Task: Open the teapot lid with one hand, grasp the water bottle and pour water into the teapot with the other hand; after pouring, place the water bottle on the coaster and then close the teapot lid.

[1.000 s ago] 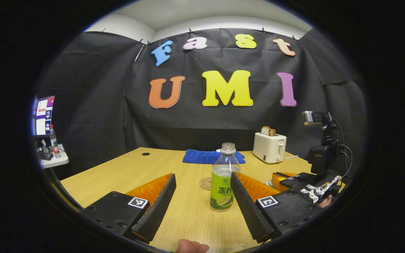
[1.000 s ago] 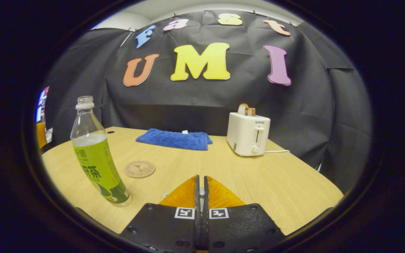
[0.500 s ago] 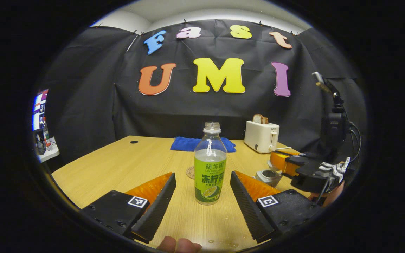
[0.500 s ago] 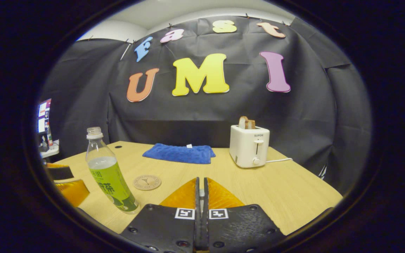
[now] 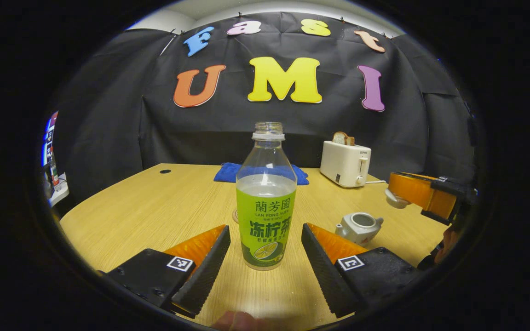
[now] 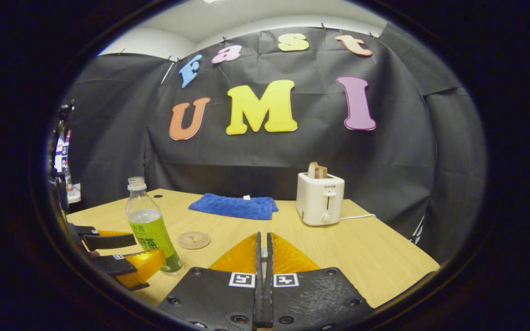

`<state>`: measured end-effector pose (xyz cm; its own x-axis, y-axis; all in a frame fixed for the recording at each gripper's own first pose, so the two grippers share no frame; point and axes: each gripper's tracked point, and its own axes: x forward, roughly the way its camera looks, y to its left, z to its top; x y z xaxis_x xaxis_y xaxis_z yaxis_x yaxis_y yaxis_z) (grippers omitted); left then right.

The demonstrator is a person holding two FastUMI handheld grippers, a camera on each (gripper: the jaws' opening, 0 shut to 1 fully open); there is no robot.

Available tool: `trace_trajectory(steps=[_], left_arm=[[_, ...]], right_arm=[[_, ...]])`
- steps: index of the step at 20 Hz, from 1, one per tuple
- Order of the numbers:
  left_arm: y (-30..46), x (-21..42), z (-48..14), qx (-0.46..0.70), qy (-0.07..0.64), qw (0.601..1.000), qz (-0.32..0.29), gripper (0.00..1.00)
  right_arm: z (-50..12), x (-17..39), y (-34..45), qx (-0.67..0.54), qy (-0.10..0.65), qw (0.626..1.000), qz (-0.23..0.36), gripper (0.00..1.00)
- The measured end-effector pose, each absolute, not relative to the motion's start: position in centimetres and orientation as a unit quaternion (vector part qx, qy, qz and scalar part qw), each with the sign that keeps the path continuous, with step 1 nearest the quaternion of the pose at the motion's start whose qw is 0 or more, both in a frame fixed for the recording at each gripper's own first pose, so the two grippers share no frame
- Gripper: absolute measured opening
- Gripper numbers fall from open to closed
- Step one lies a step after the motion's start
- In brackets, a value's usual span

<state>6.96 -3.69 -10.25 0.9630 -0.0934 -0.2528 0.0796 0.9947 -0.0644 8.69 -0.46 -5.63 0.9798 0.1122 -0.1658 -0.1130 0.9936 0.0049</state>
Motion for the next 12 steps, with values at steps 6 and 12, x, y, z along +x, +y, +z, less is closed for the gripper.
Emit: trace_trajectory(steps=[6,12], left_arm=[[-3.9,8.8,-11.5,-0.019,0.137,0.989,-0.05,0.98],[-3.9,9.5,-12.1,0.007,0.144,0.988,-0.048,0.82]], right_arm=[[-6.0,8.5,-1.7,-0.002,0.09,0.995,0.049,0.0],[-5.8,8.0,-2.1,0.003,0.09,0.995,0.053,0.0]])
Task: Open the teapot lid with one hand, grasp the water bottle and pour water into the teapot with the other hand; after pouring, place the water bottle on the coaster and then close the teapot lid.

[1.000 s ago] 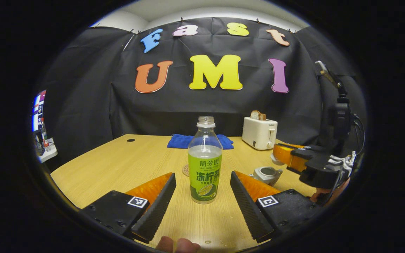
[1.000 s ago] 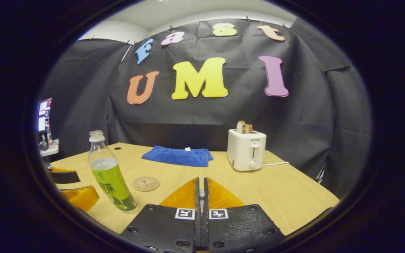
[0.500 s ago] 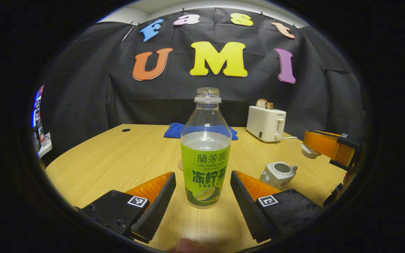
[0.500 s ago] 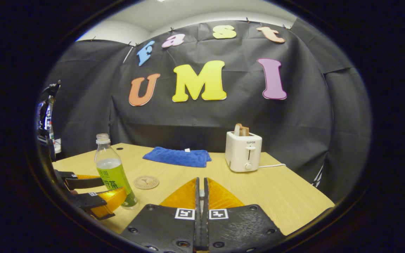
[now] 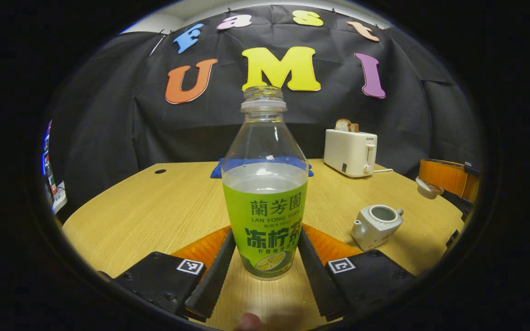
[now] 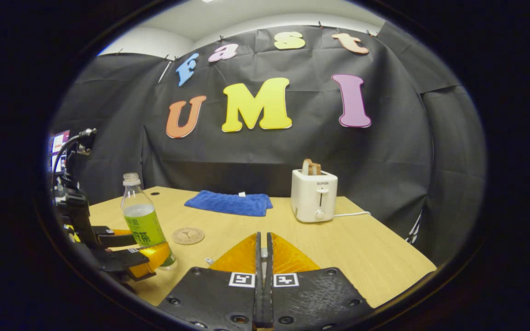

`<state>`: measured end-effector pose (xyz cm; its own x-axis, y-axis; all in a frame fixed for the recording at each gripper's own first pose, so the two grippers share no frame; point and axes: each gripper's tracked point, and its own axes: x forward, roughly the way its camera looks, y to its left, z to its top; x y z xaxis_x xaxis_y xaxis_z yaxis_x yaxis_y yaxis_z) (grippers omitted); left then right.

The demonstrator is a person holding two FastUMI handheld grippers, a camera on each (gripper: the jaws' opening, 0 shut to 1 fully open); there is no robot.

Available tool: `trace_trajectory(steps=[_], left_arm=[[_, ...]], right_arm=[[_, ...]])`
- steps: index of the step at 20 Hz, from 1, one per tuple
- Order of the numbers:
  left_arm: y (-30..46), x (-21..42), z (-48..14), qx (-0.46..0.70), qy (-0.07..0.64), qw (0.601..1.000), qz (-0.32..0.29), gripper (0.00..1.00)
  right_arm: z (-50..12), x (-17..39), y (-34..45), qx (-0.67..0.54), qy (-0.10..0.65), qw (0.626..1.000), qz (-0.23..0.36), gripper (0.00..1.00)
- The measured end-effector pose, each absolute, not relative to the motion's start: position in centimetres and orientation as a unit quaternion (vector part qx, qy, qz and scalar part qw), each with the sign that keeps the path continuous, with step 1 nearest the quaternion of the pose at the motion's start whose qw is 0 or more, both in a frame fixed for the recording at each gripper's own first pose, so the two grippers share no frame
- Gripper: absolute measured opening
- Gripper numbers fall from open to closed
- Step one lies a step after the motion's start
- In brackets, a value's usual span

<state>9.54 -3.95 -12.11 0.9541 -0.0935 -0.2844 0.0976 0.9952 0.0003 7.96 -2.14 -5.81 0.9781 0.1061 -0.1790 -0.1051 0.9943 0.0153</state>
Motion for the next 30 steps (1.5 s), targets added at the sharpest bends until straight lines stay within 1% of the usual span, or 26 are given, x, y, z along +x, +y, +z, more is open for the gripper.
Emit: trace_trajectory(steps=[2,4,7,10,14,19,25,30], left_arm=[[-4.0,9.5,-12.1,0.024,0.151,0.987,-0.049,0.8],[-3.3,9.3,-11.8,0.062,0.162,0.984,-0.035,0.78],[-1.8,9.5,-10.2,0.138,0.163,0.977,-0.009,0.77],[-0.6,9.6,-8.5,0.236,0.159,0.959,0.002,0.76],[0.8,9.5,-7.9,0.345,0.172,0.923,0.012,0.76],[1.6,9.7,-6.8,0.473,0.18,0.862,0.018,0.75],[-0.3,10.7,-5.2,0.575,0.156,0.803,0.002,0.76],[-1.9,11.3,-5.7,0.651,0.163,0.741,-0.019,0.75]], right_arm=[[-5.7,7.8,-2.4,0.005,0.089,0.994,0.056,0.0],[-5.4,7.7,-2.8,0.009,0.087,0.994,0.059,0.0],[-5.4,7.5,-3.5,0.011,0.087,0.994,0.063,0.0],[-5.4,7.2,-4.5,0.01,0.089,0.994,0.065,0.0],[-6.0,7.0,-6.0,0.018,0.097,0.993,0.062,0.0],[-7.0,6.5,-7.7,0.019,0.104,0.993,0.056,0.0],[-7.9,6.1,-9.6,0.02,0.11,0.993,0.049,0.0],[-8.8,5.8,-11.4,0.023,0.116,0.992,0.038,0.0]])
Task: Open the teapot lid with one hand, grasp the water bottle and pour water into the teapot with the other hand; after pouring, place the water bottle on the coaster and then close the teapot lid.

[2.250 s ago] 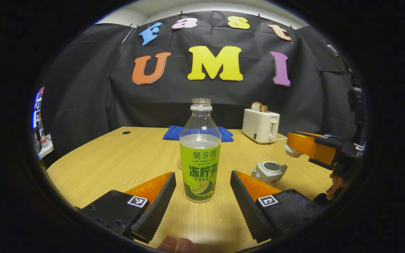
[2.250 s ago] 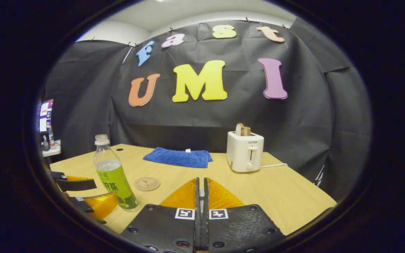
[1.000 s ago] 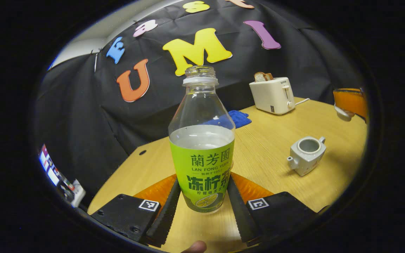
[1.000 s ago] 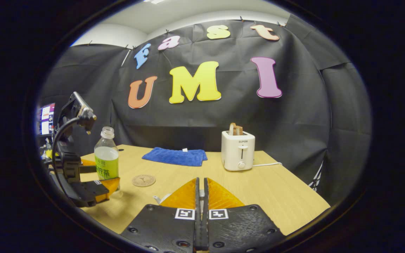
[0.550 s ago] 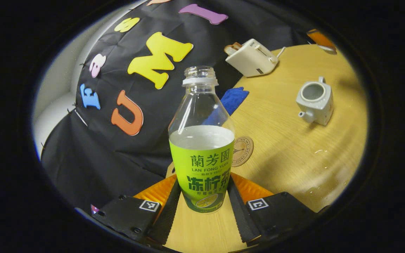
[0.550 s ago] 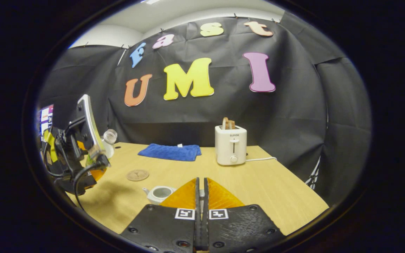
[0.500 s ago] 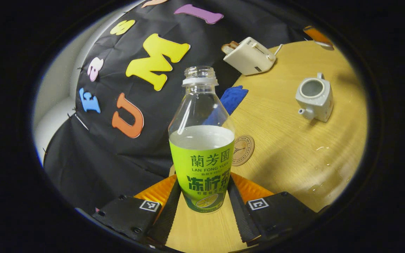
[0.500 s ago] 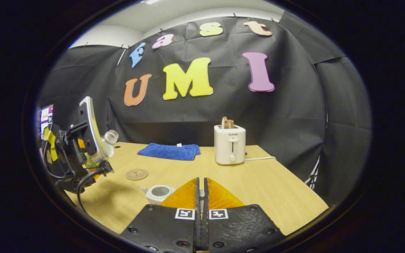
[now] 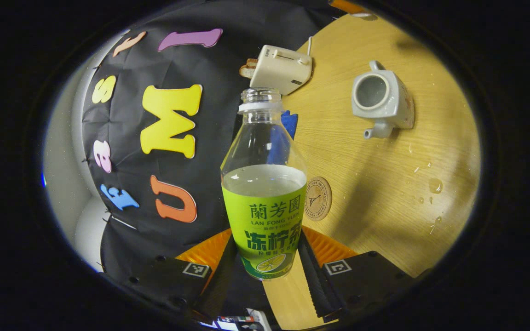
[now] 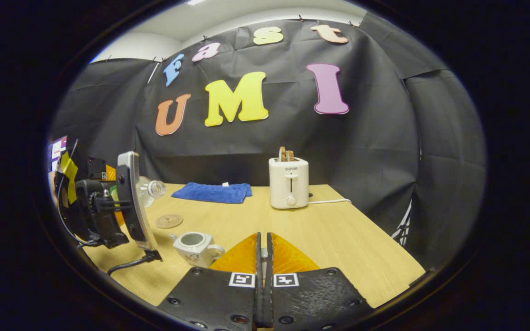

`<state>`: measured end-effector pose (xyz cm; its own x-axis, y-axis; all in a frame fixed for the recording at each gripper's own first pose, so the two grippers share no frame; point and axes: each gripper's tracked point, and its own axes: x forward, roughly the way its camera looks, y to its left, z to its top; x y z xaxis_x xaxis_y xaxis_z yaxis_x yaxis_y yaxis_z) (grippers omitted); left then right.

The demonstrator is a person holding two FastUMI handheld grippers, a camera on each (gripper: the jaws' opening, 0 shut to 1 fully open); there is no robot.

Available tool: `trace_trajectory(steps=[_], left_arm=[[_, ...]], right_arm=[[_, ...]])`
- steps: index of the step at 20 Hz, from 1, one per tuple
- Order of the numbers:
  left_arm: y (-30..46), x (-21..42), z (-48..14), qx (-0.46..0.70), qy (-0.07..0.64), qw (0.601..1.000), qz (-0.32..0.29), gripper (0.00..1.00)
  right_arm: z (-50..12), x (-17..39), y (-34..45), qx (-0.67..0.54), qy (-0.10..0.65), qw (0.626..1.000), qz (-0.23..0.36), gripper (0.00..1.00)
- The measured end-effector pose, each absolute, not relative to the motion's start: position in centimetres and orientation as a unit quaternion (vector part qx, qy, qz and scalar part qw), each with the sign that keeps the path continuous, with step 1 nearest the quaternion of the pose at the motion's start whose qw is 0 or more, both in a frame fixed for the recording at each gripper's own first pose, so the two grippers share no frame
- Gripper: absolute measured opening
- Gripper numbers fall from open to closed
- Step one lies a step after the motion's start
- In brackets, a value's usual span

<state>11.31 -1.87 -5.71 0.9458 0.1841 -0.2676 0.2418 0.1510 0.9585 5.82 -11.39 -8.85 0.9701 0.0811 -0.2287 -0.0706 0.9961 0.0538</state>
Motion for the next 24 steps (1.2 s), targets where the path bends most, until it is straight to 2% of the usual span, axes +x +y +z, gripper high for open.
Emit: trace_trajectory(steps=[4,5,6,8,13,17,18,24], left_arm=[[-2.8,11.2,-6.2,0.698,0.167,0.695,-0.029,0.76],[-3.1,11.3,-6.3,0.709,0.167,0.685,-0.03,0.72],[-3.3,11.3,-6.2,0.718,0.166,0.675,-0.03,0.75],[-3.5,11.3,-6.1,0.736,0.165,0.655,-0.031,0.73],[-4.1,11.5,-5.2,0.783,0.158,0.601,-0.025,0.75],[-4.4,11.6,-4.7,0.806,0.15,0.572,-0.018,0.72],[-4.7,11.7,-4.5,0.813,0.146,0.564,-0.018,0.75],[-5.3,11.8,-3.8,0.837,0.139,0.529,-0.017,0.75]], right_arm=[[-9.5,5.8,-12.6,0.028,0.12,0.992,0.03,0.0],[-9.6,5.7,-12.9,0.03,0.121,0.992,0.029,0.0],[-9.7,5.7,-13.1,0.032,0.121,0.992,0.027,0.0],[-9.9,5.5,-13.5,0.035,0.121,0.992,0.026,0.0],[-10.2,5.2,-14.1,0.039,0.12,0.992,0.023,0.0],[-10.2,5.0,-14.4,0.041,0.117,0.992,0.021,0.0],[-10.1,5.0,-14.5,0.042,0.117,0.992,0.022,0.0],[-9.8,4.7,-14.5,0.043,0.113,0.992,0.024,0.0]])
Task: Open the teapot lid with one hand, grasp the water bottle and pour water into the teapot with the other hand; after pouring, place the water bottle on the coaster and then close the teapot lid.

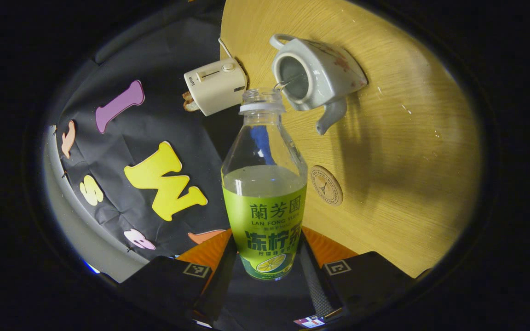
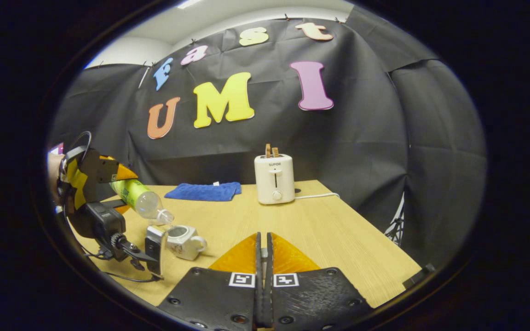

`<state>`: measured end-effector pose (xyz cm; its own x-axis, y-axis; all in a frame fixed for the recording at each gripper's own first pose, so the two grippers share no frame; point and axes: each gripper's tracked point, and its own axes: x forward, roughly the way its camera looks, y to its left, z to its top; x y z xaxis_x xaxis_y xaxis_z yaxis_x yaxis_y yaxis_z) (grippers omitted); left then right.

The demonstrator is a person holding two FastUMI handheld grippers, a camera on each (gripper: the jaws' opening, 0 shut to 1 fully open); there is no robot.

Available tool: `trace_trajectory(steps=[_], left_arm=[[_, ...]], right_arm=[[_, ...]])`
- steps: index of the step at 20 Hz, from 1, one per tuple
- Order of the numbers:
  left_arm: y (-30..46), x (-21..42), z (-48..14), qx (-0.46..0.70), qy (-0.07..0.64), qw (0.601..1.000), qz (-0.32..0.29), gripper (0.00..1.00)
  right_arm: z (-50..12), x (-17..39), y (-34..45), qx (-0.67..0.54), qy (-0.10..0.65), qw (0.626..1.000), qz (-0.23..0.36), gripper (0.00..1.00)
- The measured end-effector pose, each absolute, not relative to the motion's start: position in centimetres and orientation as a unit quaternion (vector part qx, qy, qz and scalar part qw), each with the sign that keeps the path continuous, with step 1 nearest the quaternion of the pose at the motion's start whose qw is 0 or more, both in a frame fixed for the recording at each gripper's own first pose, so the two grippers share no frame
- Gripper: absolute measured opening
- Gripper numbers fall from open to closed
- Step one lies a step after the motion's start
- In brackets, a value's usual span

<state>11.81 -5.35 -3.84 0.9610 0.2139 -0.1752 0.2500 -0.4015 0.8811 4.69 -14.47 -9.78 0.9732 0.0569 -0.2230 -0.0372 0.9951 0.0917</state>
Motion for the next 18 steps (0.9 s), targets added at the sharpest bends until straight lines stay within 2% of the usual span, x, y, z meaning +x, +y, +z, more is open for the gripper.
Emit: trace_trajectory(steps=[1,2,4,5,9,10,12,13,15,18], left_arm=[[-5.5,11.8,-3.8,0.84,0.137,0.525,-0.017,0.72],[-5.5,11.9,-3.7,0.843,0.135,0.52,-0.016,0.75],[-5.4,11.9,-3.4,0.85,0.133,0.51,-0.012,0.72],[-5.4,12.0,-3.3,0.853,0.131,0.506,-0.008,0.75],[-5.5,12.0,-3.0,0.858,0.129,0.496,-0.007,0.72],[-5.5,11.9,-2.8,0.861,0.128,0.492,-0.007,0.75],[-5.6,12.0,-2.7,0.866,0.125,0.484,-0.006,0.72],[-5.6,12.0,-2.5,0.868,0.124,0.481,-0.005,0.75],[-5.7,11.9,-2.2,0.873,0.12,0.473,-0.002,0.72],[-6.1,12.1,-1.3,0.882,0.11,0.459,0.005,0.75]], right_arm=[[-9.8,4.7,-14.5,0.044,0.113,0.992,0.024,0.0],[-9.7,4.6,-14.5,0.044,0.112,0.992,0.024,0.0],[-9.6,4.6,-14.5,0.045,0.111,0.993,0.024,0.0],[-9.6,4.6,-14.5,0.045,0.11,0.993,0.024,0.0],[-9.6,4.5,-14.5,0.046,0.11,0.993,0.025,0.0],[-9.5,4.6,-14.6,0.046,0.11,0.993,0.025,0.0],[-9.6,4.6,-14.5,0.047,0.11,0.993,0.025,0.0],[-9.7,4.5,-14.5,0.047,0.11,0.992,0.025,0.0],[-9.6,4.4,-14.5,0.048,0.11,0.992,0.025,0.0],[-9.6,4.3,-14.7,0.048,0.109,0.993,0.024,0.0]])
